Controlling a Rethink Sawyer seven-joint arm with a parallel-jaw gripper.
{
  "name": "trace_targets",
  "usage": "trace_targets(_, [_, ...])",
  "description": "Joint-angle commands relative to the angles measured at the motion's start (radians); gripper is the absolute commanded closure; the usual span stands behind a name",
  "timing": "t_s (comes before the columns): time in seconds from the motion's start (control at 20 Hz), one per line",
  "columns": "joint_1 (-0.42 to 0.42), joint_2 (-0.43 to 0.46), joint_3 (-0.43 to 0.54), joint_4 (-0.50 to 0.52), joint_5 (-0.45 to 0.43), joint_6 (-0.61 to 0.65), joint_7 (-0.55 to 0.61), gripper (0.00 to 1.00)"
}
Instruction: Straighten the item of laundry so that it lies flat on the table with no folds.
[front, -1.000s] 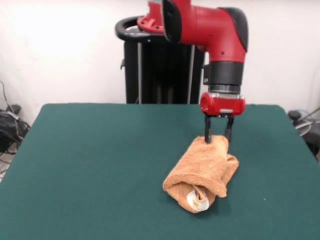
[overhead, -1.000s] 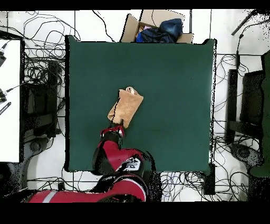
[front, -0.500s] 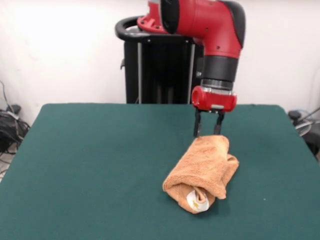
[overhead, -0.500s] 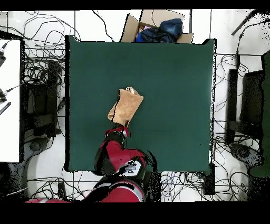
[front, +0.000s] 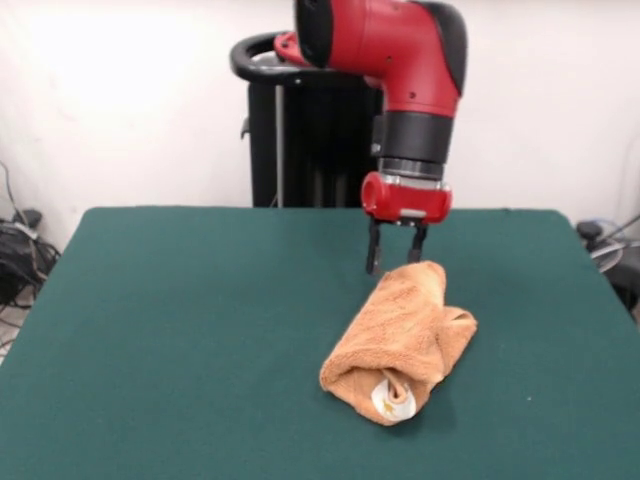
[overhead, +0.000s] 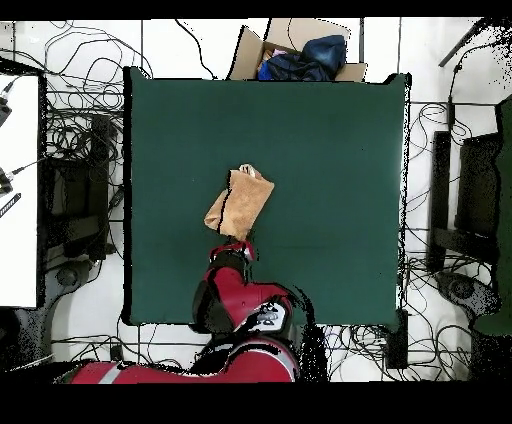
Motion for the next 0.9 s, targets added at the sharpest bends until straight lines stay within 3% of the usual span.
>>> trace_targets(0.05, [-0.034, 0.031, 0.124, -0.095, -0.031, -0.123, 0.202, 0.0])
trace_targets(0.45, [-0.056, 0.041, 0.153, -0.096, -0.055, -0.214, 0.215, 0.0])
trace_targets(0.5, [-0.062, 0.042, 0.158, -0.096, -0.061, -0.221, 0.212, 1.0])
trace_targets(0.9, [-0.078, 0.047, 0.175, -0.092, -0.071, -0.272, 0.22, 1.0])
